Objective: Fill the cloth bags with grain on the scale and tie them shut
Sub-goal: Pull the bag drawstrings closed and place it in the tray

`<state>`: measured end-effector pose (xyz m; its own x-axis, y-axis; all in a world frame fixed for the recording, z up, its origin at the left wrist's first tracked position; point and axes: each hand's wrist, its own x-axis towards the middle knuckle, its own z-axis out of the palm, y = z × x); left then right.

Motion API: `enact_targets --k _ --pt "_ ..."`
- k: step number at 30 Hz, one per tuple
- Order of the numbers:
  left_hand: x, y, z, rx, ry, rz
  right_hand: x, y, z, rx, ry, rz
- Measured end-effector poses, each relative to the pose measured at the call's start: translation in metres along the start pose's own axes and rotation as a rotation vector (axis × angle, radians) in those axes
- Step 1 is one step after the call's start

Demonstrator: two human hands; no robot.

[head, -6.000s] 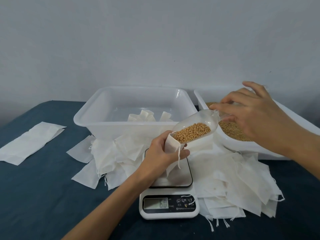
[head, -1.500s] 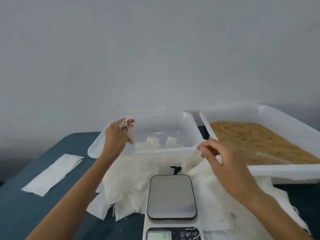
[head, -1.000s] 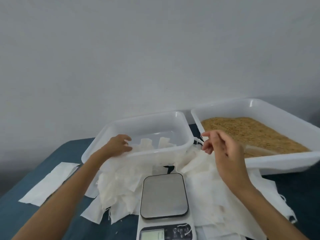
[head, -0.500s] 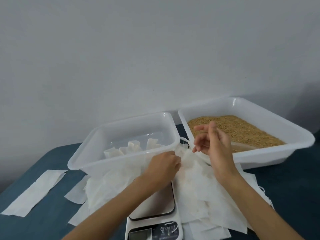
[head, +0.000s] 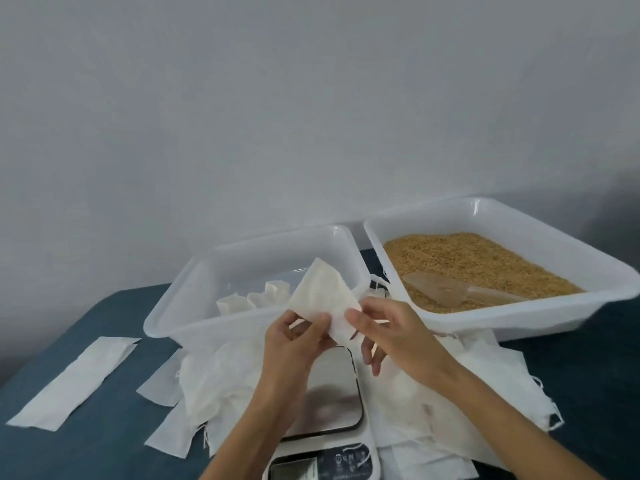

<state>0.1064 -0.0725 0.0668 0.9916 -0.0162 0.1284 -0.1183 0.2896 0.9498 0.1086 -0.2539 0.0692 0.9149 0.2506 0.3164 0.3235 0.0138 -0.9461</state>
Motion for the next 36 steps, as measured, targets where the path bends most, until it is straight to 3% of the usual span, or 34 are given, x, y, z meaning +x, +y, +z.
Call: enact_targets --k 5,8,12,15,17,20,23,27,31,36 --pt "-0.005 -0.011 0.004 0.114 0.069 0.079 0.001 0.01 0.001 -0.028 0.23 -0.1" --pt "-0.011 -0.014 0.005 0.199 0.123 0.13 0.002 0.013 -0.002 -0.027 0.275 -0.088" --pt "-0.022 -0.016 0.003 0.529 0.353 0.457 0.002 0.018 0.005 -0.055 0.256 -0.035" --pt "-0.028 -0.017 0.002 0.758 0.33 0.716 0.001 0.019 0.009 -0.055 0.249 -0.004" --pt "-0.027 -0.02 0.003 0.887 0.218 0.821 0.0 0.018 0.011 -0.066 0.234 0.002" --pt "-0.028 -0.02 0.008 0.729 0.012 0.63 0.0 0.017 0.011 0.024 0.145 0.014" --pt "-0.032 -0.015 0.009 0.515 -0.077 0.44 -0.002 0.013 0.014 0.174 0.044 0.059" --pt "-0.027 -0.015 0.006 0.376 -0.078 0.322 -0.004 0.011 0.016 0.228 -0.001 0.087" --pt "-0.022 -0.016 0.002 0.251 -0.109 0.268 -0.005 0.008 0.015 0.206 0.076 0.042" --pt "-0.018 -0.021 -0.002 0.222 0.022 0.281 -0.005 0.01 0.021 -0.018 0.213 -0.092"
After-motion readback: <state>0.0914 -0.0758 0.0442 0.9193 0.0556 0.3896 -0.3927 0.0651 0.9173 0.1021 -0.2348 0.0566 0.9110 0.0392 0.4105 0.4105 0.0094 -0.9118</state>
